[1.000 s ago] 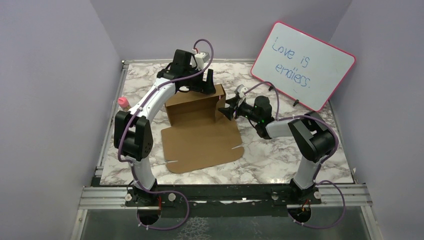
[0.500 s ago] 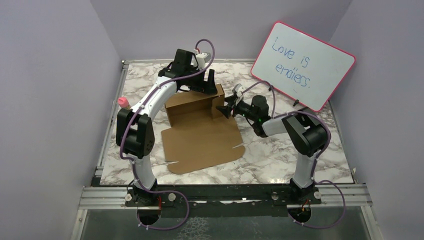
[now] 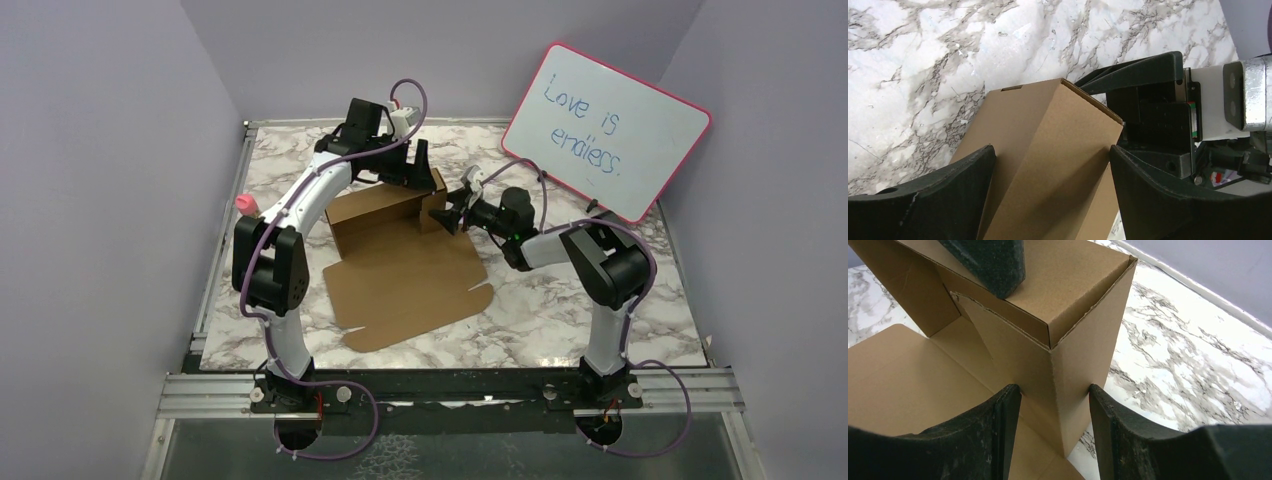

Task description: Fold the paper box

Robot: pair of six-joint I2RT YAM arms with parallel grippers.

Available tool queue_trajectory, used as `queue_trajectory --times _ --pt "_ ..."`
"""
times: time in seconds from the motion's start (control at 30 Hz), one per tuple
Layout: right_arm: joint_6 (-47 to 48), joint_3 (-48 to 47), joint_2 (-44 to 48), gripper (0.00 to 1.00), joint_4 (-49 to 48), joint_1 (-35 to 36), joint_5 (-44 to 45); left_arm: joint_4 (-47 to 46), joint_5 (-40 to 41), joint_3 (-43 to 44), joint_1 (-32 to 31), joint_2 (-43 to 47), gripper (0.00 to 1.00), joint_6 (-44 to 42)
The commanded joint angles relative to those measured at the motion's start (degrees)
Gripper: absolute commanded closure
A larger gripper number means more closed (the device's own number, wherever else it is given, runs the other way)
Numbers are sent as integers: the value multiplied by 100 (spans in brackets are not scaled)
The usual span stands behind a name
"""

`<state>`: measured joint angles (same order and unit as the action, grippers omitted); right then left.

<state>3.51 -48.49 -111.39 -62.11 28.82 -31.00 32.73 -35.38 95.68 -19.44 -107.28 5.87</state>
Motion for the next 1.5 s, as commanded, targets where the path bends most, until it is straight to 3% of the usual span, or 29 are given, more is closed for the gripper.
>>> queue_trajectory --times 0.0,0.5,0.83,1.47 --pt "70 -195 -153 42 -275 36 -236 84 -552 158 121 -149 15 200" --pt "30 -242 -110 42 -551 58 -312 60 -1373 42 123 -202 15 341" --pt "-115 146 301 47 -624 99 263 -167 -1768 -285 116 91 15 508" --pt "-133 304 955 63 690 107 1489 -262 -1708 -361 116 267 12 790"
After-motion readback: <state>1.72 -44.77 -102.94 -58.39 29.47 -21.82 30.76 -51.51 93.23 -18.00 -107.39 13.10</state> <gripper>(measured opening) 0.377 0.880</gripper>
